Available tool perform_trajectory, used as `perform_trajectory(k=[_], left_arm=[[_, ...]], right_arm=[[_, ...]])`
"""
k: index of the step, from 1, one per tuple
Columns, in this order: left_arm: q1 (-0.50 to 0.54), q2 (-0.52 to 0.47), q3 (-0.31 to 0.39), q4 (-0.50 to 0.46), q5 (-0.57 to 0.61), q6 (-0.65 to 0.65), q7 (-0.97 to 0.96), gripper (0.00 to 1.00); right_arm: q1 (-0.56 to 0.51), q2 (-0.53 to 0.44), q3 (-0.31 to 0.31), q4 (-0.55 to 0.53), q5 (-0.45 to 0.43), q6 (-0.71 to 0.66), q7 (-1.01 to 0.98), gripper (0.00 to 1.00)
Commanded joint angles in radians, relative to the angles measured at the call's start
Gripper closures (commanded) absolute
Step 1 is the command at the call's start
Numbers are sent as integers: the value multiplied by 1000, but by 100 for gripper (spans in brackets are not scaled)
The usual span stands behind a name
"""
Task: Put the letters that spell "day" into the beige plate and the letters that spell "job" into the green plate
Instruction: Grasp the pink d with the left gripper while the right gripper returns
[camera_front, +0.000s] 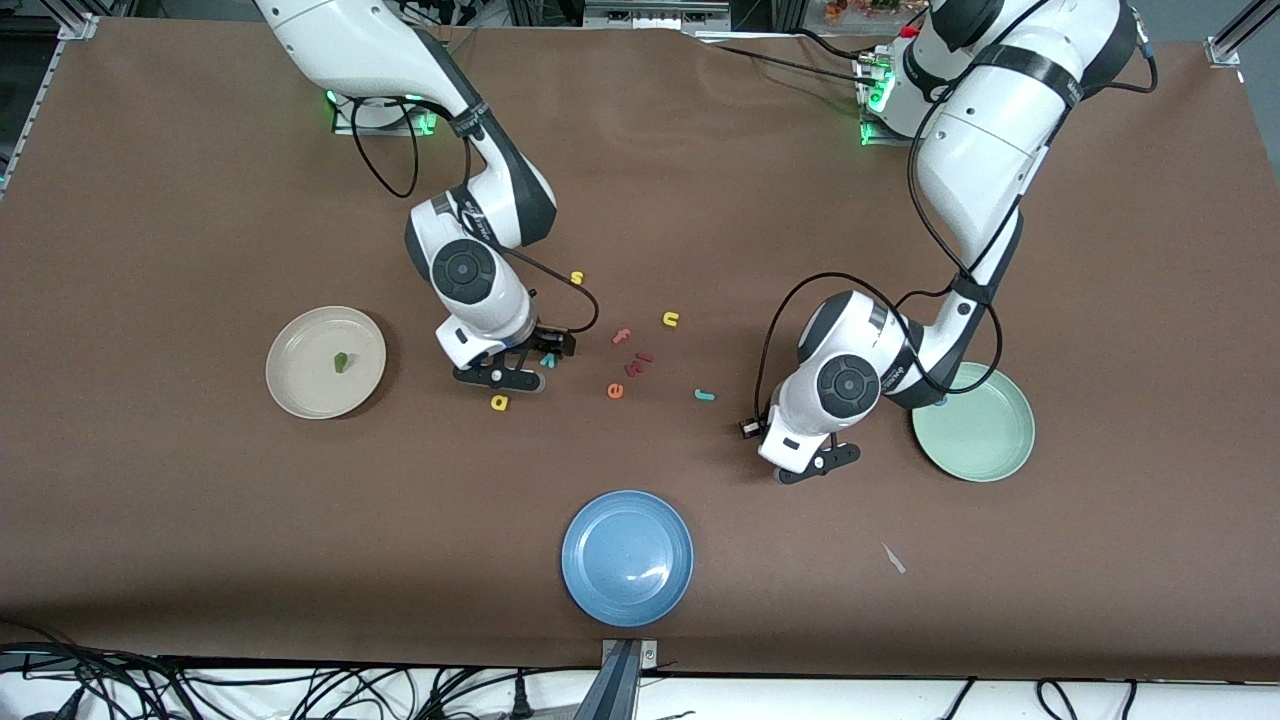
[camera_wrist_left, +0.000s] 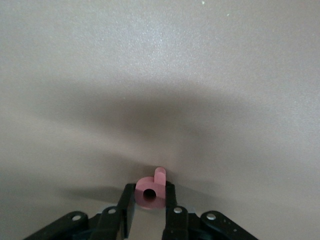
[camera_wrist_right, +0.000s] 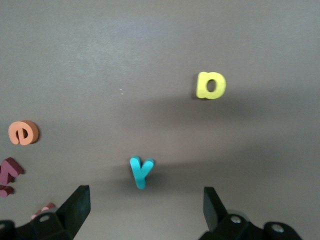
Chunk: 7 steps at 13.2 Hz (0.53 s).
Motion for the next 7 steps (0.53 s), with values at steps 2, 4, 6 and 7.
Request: perform_trajectory(k=[2,4,6,7], left_arm=[[5,-19,14,18,39,-2,18,88],[36,-77,8,15,43,-40,85,88],[85,-137,3,15,42,-158,183,88],[119,-165,3,11,36,-203,252,88]], right_arm=[[15,35,-4,17,15,26,6,1],[20,47,-4,17,15,36,8,1],[18,60,-4,21,15,48,8,5],[18,63,-4,21,15,54,8,5]])
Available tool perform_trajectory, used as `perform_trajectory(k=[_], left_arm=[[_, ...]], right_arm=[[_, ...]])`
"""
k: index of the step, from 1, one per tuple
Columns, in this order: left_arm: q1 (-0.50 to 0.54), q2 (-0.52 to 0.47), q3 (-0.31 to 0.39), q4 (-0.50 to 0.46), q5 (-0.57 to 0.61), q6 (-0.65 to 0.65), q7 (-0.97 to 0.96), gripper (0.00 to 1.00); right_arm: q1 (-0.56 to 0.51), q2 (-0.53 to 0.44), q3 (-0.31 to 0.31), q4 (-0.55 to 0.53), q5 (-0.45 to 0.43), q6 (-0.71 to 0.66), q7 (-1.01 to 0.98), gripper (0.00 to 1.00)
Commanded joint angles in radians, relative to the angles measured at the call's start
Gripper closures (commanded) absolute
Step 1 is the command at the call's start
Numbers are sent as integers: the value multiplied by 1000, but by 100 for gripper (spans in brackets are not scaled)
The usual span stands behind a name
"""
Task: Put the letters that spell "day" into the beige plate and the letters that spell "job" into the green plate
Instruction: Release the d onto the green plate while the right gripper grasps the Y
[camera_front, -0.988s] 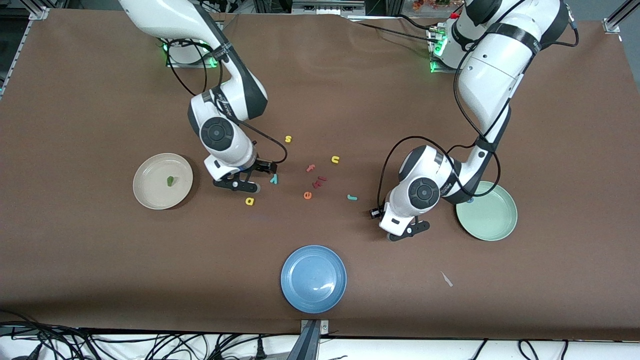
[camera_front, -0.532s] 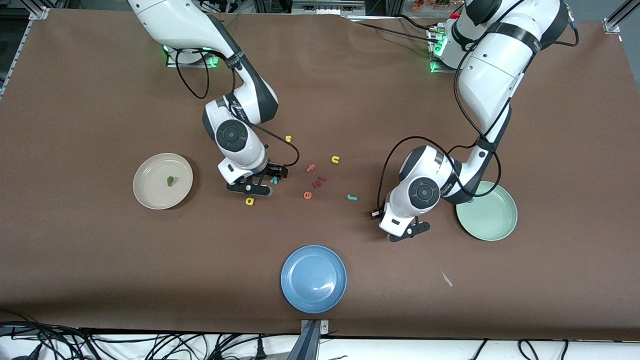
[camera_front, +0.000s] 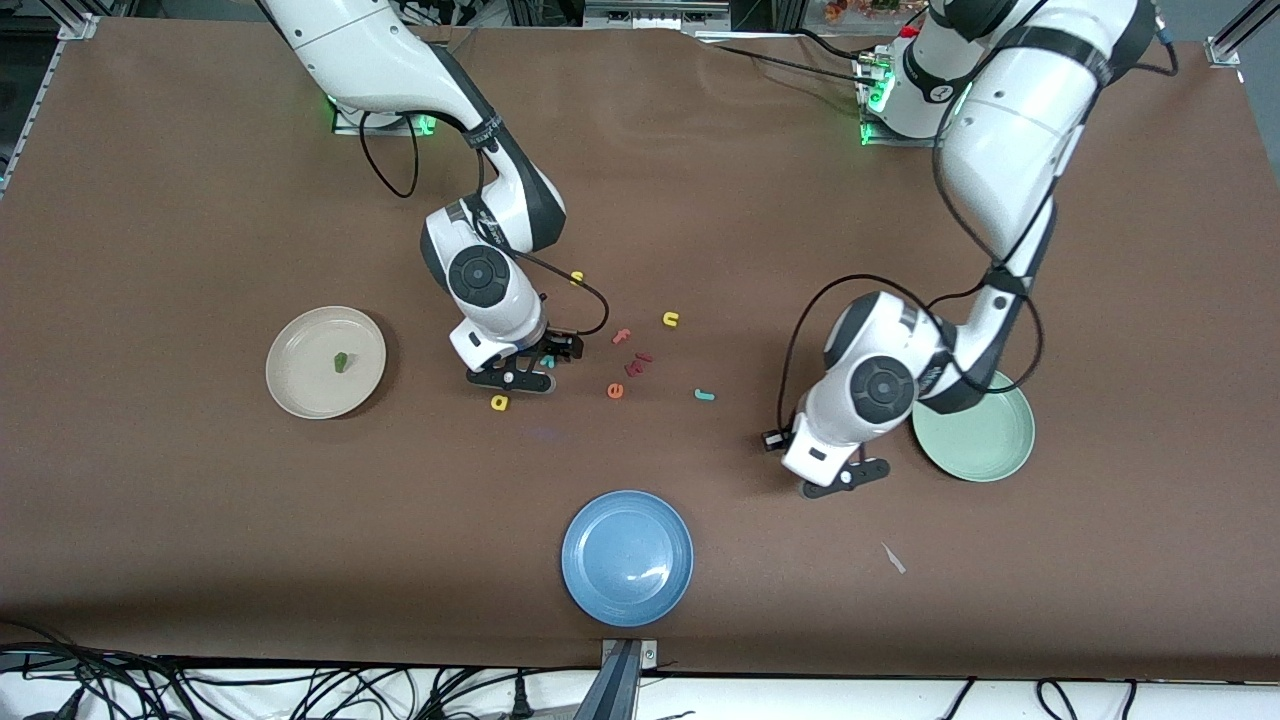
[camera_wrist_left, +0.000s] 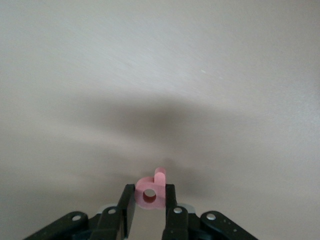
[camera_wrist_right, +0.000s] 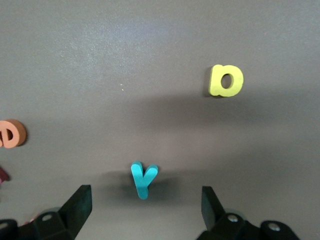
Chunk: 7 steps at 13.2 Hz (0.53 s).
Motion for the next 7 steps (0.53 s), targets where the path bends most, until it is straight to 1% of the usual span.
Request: perform_trajectory(k=[1,3,5,7], left_arm=[[90,-102,-4,-38,10,-132,169,88],[165,-120,-3,-40,18,-244,308,87],[240,-120,-3,-46,18,-322,445,85],[296,-108,-3,-76,20,-322,519,85]], right_arm=[[9,24,-4,21,15,15,8,6],[9,31,-4,23,15,15,8,12],[10,47,-4,26,14,35,9,16],[10,51,-4,27,15,37,8,25]])
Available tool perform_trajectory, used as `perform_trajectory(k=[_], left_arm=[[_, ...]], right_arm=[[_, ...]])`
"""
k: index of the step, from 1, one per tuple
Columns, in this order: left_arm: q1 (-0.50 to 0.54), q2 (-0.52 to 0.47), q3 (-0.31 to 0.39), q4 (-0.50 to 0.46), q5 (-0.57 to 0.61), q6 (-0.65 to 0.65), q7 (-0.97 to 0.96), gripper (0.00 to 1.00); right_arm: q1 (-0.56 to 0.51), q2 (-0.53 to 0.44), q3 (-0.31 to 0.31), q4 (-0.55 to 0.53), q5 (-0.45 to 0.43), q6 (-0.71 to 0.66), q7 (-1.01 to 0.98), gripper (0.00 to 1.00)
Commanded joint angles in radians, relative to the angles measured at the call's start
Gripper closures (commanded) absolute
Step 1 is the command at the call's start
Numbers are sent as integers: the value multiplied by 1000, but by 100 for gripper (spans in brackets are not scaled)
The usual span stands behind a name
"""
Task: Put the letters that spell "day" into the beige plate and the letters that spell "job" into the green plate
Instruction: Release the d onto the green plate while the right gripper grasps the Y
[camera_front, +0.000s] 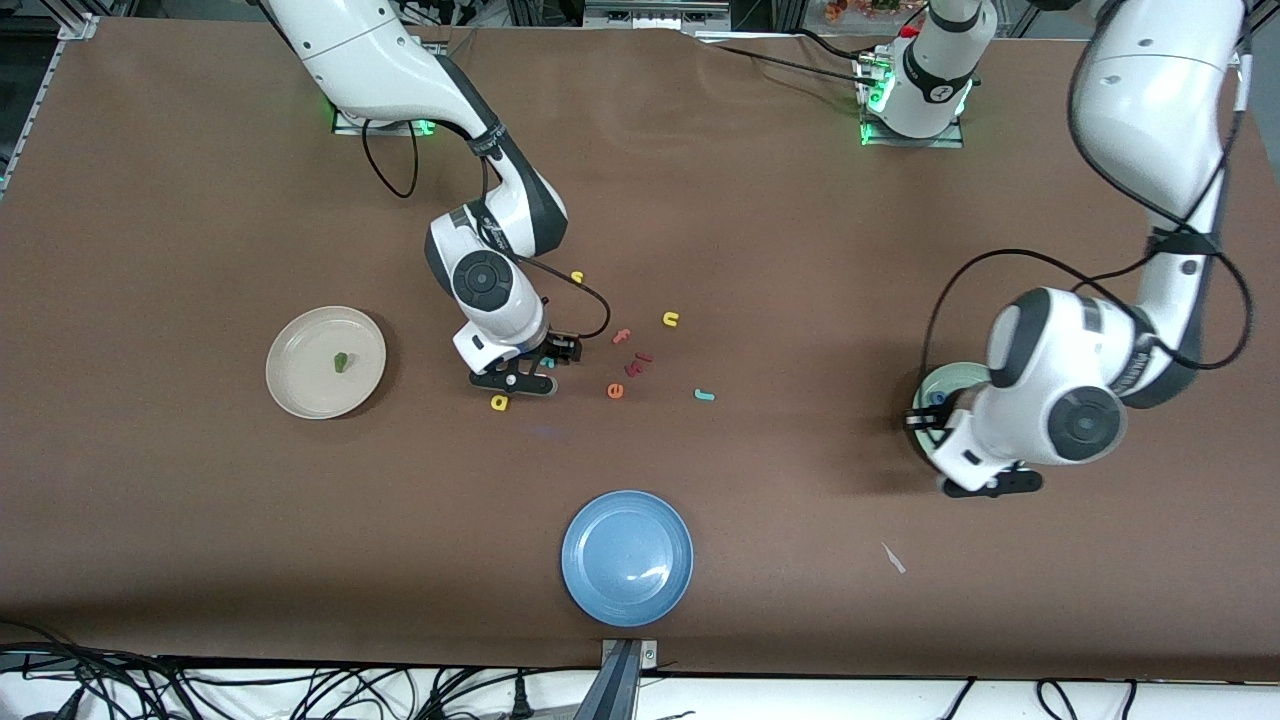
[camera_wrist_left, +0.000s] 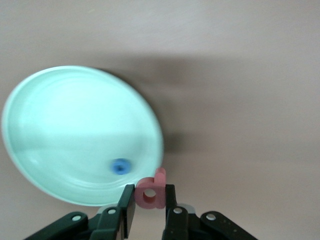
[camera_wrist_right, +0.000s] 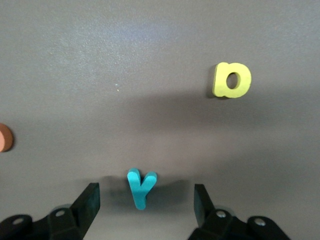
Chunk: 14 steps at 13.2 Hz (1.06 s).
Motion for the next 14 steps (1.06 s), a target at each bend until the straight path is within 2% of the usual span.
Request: perform_trajectory(k=[1,6,7,8,9,10,11,12,14], left_arm=[[53,-2,-7,-66,22,-5,100,85],[133,36,-5,-91,43,8,189,84],[136,45,-5,-91,42,21,189,76],[136,47,-5,-91,42,34,189,62],[135,47,-5,-89,42,35,189,45],[135,44,-6,-86,40,35,188,17],[133,39,-11,-75,28,35,173,0],[124,30,-16,-69,19,34,160,0],[106,11,-52,-54,-38,34,32,0]], right_arm=[[9,24,-4,27,15,7,9,27],[9,24,2,27,15,8,34,50],[9,24,6,27,15,11,35,54],[9,26,6,27,17,11,35,57],[9,26,6,27,15,11,34,61],[9,26,6,27,15,13,35,65],[9,27,6,27,17,13,35,68],[9,29,6,28,17,13,35,69],[9,29,6,28,17,13,35,78]])
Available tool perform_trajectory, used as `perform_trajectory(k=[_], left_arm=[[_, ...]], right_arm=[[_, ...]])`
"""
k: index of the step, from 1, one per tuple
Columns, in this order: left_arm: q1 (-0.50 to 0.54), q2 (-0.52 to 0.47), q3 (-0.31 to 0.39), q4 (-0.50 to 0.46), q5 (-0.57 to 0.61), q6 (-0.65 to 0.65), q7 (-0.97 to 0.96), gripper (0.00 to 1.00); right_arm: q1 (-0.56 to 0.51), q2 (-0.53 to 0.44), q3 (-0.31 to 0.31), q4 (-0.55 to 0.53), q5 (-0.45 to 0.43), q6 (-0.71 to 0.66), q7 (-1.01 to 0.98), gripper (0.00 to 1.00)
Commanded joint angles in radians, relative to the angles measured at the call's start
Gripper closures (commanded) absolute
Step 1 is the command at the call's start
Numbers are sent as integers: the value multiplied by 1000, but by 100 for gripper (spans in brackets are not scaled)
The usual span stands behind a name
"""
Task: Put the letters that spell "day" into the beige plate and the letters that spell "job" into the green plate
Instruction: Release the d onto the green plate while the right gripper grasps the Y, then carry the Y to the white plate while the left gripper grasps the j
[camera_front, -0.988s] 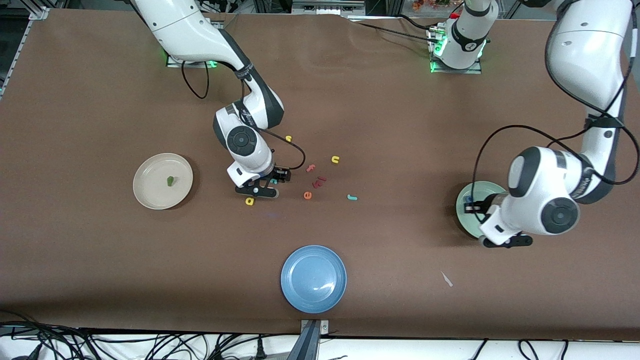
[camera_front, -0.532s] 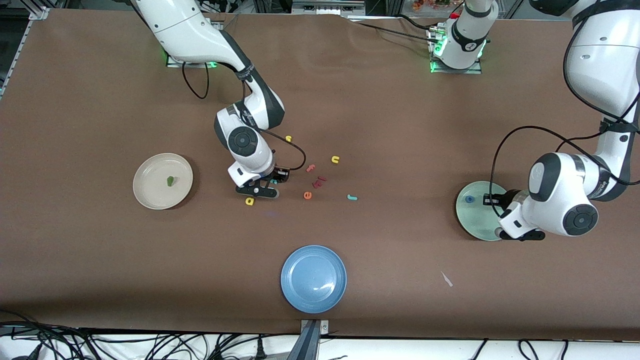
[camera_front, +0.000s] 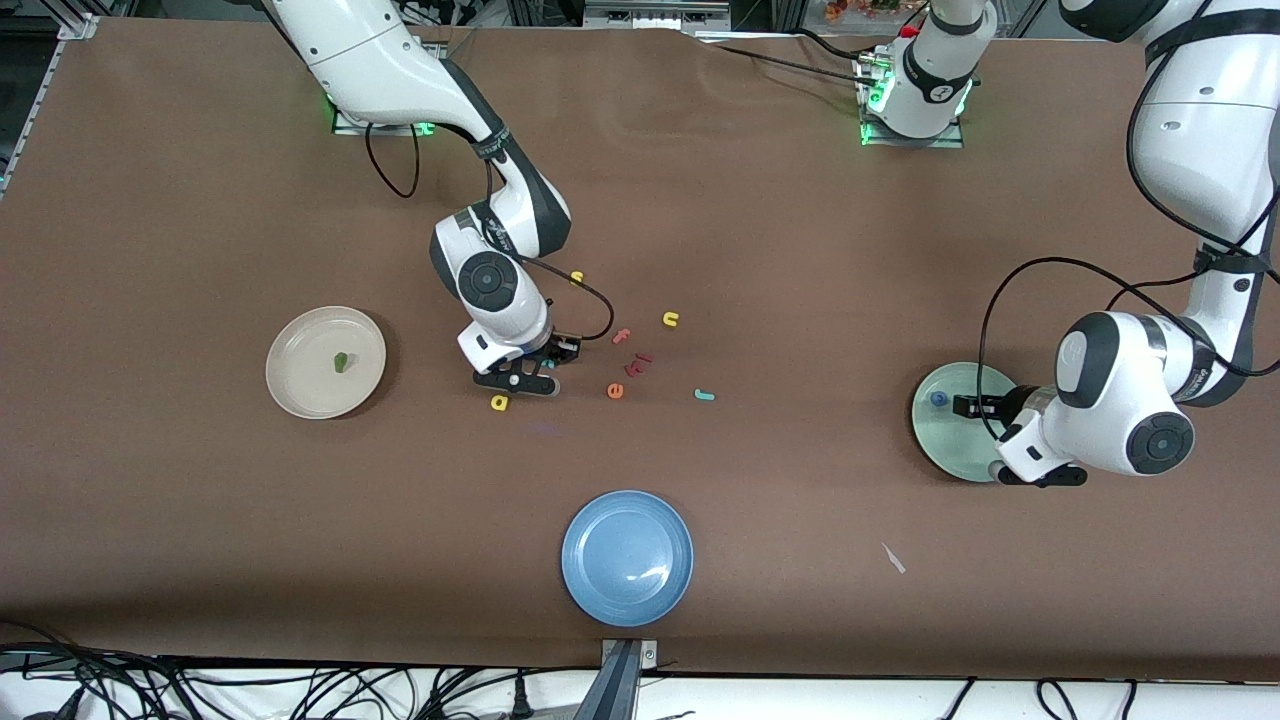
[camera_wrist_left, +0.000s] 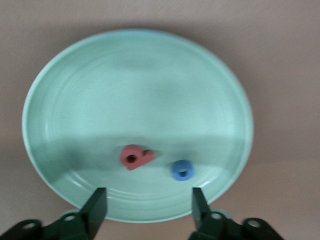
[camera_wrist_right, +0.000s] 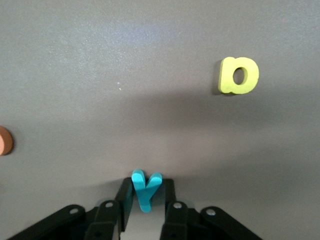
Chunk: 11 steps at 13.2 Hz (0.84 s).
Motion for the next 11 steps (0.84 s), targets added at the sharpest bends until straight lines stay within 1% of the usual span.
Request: perform_trajectory(k=[1,2,3,4,5,6,7,8,10,11], left_arm=[[-36,-38,-52,13,-41,-7,-190,0],[-63,-38,-78,14,-41,-5,-294,0],[-98,-38,-93,25,-44,-2,-395,0],[-152,-37,-99,35,-46,10,-498,0],[-207,-35,-98,37,-44,56,-619,0],[-247,-33,-98,37,-40,124,-758,0],[-275,-27,-98,31,-38,184,-892,0],[-307,-21,-98,28,-38,211,-1004,0],[-370,2,-93,28,-44,214,-1187,0],[-382,11,-93,29,-38,216,-1256,0]], right_arm=[[5,21,3,23,17,6,6,81],[5,21,3,23,17,6,6,82],[5,21,3,25,20,6,11,87],[5,21,3,25,29,6,17,88],[5,21,3,34,35,3,16,97],[5,20,3,40,35,0,16,100],[5,20,3,40,36,0,17,100],[5,20,3,40,37,-2,17,100],[3,15,3,40,37,-5,16,100],[-1,11,3,42,37,-5,14,100]])
